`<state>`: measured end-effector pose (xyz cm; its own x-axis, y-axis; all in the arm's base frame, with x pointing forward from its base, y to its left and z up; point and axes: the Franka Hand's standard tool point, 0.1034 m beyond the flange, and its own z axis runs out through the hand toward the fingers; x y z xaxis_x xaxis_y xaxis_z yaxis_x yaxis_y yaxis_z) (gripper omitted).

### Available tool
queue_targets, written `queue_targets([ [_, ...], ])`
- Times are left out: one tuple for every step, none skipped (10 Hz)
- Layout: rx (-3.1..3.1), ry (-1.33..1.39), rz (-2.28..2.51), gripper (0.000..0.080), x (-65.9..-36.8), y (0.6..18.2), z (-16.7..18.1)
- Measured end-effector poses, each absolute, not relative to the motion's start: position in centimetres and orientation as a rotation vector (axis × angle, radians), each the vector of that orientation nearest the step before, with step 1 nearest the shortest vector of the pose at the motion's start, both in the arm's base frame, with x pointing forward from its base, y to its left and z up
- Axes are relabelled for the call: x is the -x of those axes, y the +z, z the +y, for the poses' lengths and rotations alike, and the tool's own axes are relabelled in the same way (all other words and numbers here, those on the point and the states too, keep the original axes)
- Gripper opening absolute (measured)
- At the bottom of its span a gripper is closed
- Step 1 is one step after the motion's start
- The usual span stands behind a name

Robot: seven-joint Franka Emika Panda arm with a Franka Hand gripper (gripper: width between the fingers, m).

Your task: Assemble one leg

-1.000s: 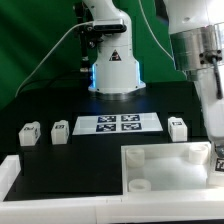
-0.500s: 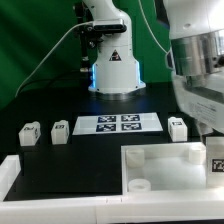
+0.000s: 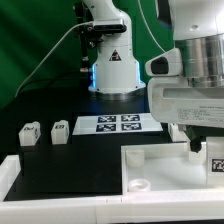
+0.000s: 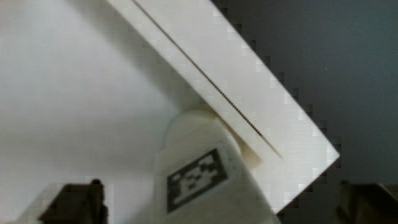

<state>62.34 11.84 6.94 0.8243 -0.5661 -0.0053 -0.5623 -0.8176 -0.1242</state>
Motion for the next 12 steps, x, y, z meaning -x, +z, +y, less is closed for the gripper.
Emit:
queue_targets([
  [2.990,-0.027,0.646,0.0648,-62.8,7.5,11.1],
  [3.048,-0.012,0.462,0.0648,-63.6,8.0,10.9],
  [3.106,-0.051,0.144,0.0648,-64.2,8.2,10.8],
  [3.105,-0.053,0.159,0.0648,-64.2,8.2,10.8],
  [3.100,-0.052,0.227,0.0521,-64.2,8.2,10.8],
  [3.098,-0.051,0.253,0.0521,-64.2,8.2,10.8],
  [3.075,-0.047,0.411,0.0382,-64.1,8.2,10.9],
  [3.042,-0.041,0.578,0.0288,-64.1,8.2,11.0],
  [3.014,-0.038,0.702,0.0288,-64.1,8.2,11.0],
  [2.977,-0.032,0.845,0.0289,-64.1,8.2,11.0],
  [2.929,-0.025,1.000,0.0289,-64.0,8.1,10.9],
  [2.878,-0.018,1.134,0.0289,-64.0,8.1,10.7],
])
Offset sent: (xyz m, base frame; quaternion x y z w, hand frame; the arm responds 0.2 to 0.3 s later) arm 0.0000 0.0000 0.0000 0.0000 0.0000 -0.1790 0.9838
